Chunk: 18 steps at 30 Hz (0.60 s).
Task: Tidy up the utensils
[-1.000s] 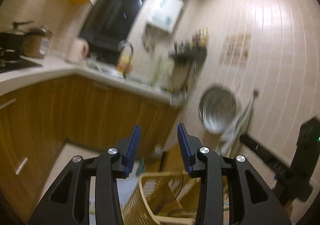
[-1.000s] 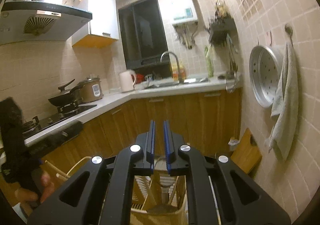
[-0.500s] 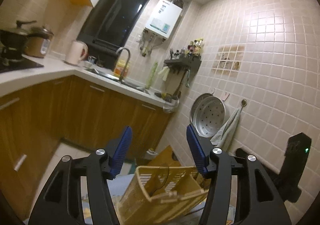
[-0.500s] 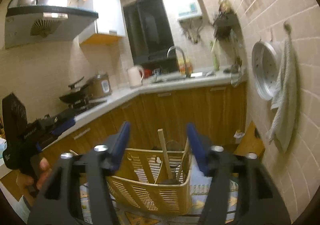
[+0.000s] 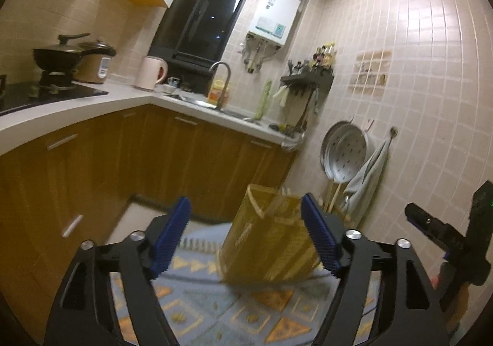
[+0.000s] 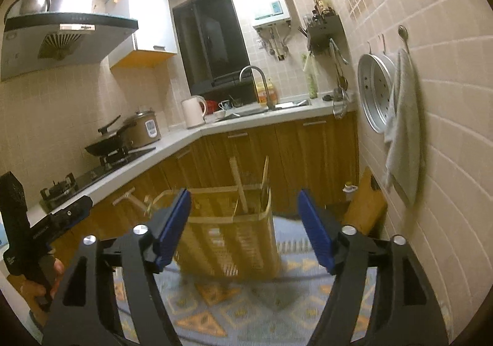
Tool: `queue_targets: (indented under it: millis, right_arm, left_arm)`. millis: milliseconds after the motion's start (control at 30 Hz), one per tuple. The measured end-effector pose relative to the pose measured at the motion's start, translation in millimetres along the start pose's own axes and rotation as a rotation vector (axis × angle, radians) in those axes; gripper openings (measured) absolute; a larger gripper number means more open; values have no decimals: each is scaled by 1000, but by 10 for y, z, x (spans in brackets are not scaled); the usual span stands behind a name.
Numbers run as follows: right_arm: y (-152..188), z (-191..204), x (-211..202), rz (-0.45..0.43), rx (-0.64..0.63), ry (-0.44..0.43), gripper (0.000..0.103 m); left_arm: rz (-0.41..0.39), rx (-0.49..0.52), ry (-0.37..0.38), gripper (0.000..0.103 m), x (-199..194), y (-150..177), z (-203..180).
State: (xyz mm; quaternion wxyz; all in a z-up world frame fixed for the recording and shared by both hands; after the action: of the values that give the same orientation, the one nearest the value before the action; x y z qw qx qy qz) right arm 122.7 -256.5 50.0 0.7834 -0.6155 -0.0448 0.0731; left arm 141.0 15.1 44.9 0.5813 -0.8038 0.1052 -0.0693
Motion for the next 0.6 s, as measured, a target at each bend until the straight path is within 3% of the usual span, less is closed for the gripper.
queue_targets:
  millis: [167,333,600]
  right_arm:
    - [375,128,-182,38,-19,15,77]
    - [653,249,-289,9,-129,54,88]
    - [860,313,-247,-2,-206,74,92]
  left_arm:
    - [36,32,-56,85,-240,316,-43]
    - [42,117,-126,85,-355,612,-92]
    - [-14,198,-197,88,-408,624,-98]
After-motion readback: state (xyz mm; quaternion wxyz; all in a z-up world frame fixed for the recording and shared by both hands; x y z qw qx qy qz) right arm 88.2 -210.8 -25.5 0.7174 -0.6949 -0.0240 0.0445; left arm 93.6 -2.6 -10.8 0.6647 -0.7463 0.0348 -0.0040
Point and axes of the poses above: each gripper's, at about its wrist camera, not at the fingertips, and x roughly the way its jaws point, z to its left, y to its underside, the point moved 9 cm from there along x, roughly the way its jaws point, and after that the axes turned 15 degrees about -z, right-handed, at the moved point
